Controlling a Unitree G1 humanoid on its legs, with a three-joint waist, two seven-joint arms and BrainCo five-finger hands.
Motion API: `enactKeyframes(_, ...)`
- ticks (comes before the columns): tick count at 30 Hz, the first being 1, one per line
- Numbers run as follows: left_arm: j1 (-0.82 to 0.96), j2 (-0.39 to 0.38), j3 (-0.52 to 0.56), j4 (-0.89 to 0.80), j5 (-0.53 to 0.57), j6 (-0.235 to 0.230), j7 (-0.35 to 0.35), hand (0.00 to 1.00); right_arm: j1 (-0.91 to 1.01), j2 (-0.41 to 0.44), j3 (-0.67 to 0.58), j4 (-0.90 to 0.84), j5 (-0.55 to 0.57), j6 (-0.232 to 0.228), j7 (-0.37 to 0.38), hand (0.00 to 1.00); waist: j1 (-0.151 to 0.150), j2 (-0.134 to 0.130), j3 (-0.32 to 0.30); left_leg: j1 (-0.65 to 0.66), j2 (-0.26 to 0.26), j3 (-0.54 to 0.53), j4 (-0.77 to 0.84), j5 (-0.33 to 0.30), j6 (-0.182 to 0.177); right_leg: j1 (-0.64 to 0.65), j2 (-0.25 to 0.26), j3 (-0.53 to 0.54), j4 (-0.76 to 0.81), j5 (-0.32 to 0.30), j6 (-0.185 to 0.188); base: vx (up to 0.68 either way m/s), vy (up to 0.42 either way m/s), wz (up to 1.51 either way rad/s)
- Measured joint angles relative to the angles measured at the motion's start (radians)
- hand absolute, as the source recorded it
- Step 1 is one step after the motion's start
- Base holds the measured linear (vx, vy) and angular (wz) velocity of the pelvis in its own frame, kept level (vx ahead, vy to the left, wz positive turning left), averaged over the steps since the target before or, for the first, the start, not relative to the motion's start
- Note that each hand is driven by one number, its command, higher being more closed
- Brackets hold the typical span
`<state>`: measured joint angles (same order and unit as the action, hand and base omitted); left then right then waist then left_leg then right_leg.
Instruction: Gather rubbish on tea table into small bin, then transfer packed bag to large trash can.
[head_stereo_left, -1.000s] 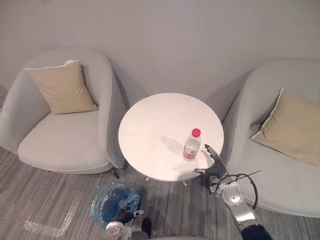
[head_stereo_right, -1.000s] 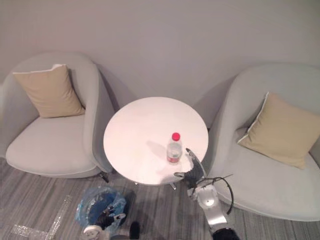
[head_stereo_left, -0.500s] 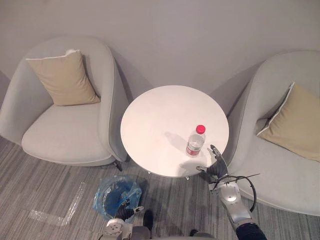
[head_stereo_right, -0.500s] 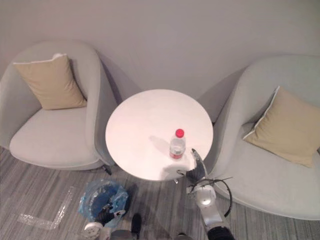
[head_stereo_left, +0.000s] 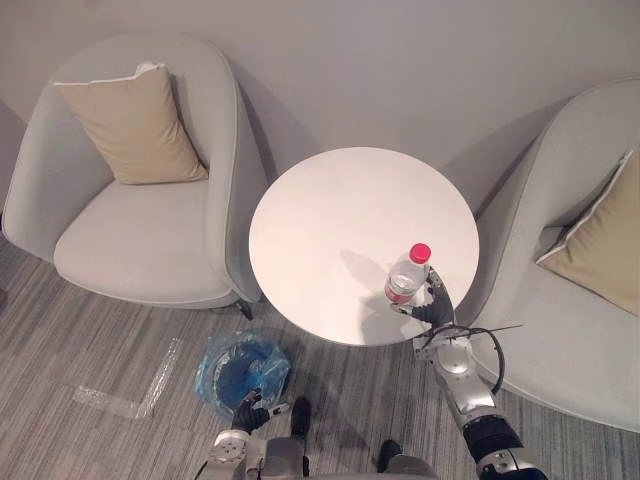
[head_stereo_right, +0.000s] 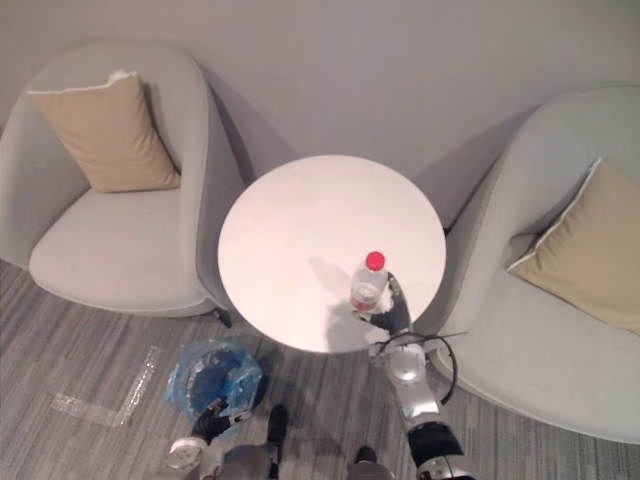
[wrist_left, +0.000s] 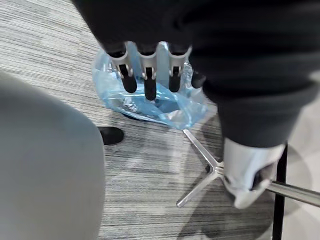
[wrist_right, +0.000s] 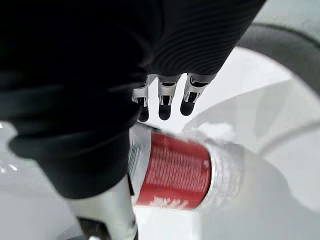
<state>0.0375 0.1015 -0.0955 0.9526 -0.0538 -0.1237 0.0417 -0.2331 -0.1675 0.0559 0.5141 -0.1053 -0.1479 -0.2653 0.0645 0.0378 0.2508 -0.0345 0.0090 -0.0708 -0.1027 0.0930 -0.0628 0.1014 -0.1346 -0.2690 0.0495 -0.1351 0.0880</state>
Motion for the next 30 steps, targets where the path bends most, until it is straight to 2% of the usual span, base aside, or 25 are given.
enactKeyframes(10,-0.013,0.000,0.001,-0.002,-0.009,0.000,-0.001,0.00,-0.046,0.001,0.009,0.004,0.069,0.001,0.013,1.00,0.002,0.007,0.030,0.000,-0.002,-0.002,0.000,0.000,0.000,-0.006,-0.005,0.010,0.017,0.000,0.000,-0.01,-0.001,0.02)
enactKeyframes(14,-0.013,0.000,0.000,-0.002,-0.007,0.007,0.000,0.00,0.061,0.001,0.027,-0.195,0.063,-0.004,0.053,1.00,-0.002,0.006,0.029,0.011,0.000,0.010,0.000,-0.002,0.002,-0.003,-0.005,0.033,0.019,0.001,0.001,-0.02,-0.009,-0.06)
enactKeyframes(16,-0.013,0.000,0.000,-0.001,-0.006,0.008,0.000,0.00,0.087,0.001,0.034,-0.221,0.062,-0.005,0.064,1.00,-0.002,0.005,0.029,0.022,0.002,0.022,0.000,-0.005,0.003,0.000,-0.006,0.044,0.024,0.001,0.001,-0.02,-0.002,-0.20)
enactKeyframes(20,-0.013,0.000,-0.007,0.003,0.012,0.021,-0.002,0.00,0.187,0.000,0.054,-0.311,0.023,-0.006,0.104,1.00,-0.011,0.006,0.027,0.071,0.006,0.062,0.000,-0.020,0.010,-0.014,-0.015,0.090,0.102,-0.009,0.015,-0.05,0.019,-0.32)
enactKeyframes(21,-0.013,0.004,-0.021,0.008,0.014,0.022,-0.003,0.00,0.232,-0.002,0.054,-0.355,0.006,-0.006,0.115,1.00,-0.023,0.003,0.024,0.076,-0.005,0.060,0.004,-0.022,0.014,-0.027,-0.030,0.092,0.146,-0.025,0.030,-0.05,0.029,-0.08)
enactKeyframes(24,-0.013,0.013,-0.042,0.011,0.014,0.022,-0.004,0.00,0.291,-0.010,0.051,-0.413,-0.036,-0.006,0.126,1.00,-0.033,-0.008,0.017,0.074,-0.028,0.044,0.023,-0.026,0.022,-0.037,-0.054,0.138,0.200,-0.059,0.037,-0.05,0.048,0.17)
enactKeyframes(27,-0.012,0.024,-0.044,0.022,0.016,0.022,-0.003,0.00,0.331,0.008,0.051,-0.467,-0.093,-0.009,0.131,1.00,-0.034,-0.035,-0.015,0.048,-0.058,0.004,0.051,-0.025,0.025,-0.030,-0.072,0.174,0.191,-0.105,0.038,-0.06,-0.014,0.39)
enactKeyframes(30,-0.011,0.020,-0.044,0.033,0.017,0.024,-0.002,0.00,0.334,0.009,0.050,-0.485,-0.107,-0.010,0.131,1.00,-0.030,-0.030,-0.036,0.030,-0.058,-0.021,0.059,-0.013,0.017,-0.010,-0.058,0.169,0.150,-0.108,0.036,-0.07,-0.066,0.30)
